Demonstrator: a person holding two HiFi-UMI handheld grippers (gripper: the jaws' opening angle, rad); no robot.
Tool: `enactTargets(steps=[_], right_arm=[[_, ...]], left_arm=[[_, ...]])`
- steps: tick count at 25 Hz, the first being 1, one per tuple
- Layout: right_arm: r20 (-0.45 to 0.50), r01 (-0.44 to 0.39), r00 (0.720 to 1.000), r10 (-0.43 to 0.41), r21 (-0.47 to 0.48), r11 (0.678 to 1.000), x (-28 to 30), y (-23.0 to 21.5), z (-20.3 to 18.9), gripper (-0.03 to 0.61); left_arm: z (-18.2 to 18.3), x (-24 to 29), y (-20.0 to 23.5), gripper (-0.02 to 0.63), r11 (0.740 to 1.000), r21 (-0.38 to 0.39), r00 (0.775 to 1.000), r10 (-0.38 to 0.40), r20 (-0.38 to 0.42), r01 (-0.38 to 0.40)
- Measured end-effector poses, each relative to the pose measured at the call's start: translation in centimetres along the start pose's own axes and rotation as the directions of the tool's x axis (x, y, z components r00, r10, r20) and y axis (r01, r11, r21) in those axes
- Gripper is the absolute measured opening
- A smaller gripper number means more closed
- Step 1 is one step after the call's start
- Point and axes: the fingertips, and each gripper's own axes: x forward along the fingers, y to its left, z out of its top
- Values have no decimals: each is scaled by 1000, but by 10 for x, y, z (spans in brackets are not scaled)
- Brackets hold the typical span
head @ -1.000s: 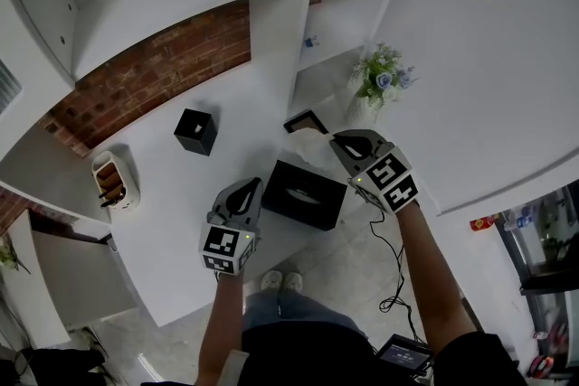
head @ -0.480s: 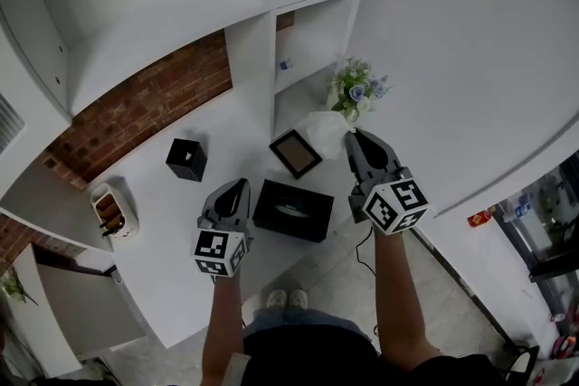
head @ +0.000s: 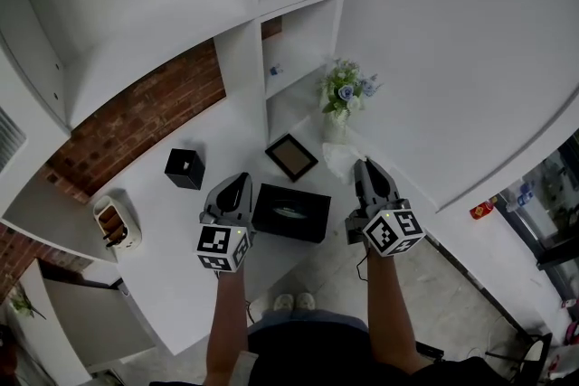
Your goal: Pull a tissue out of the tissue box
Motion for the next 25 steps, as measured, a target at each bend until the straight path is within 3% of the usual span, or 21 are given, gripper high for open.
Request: enactTargets(steps=[25], right_arm=[[-93, 32, 995, -36, -40, 999, -22, -2, -29, -2]], left_arm=[[-12, 4, -17, 9, 999, -10, 998, -50, -22, 50]])
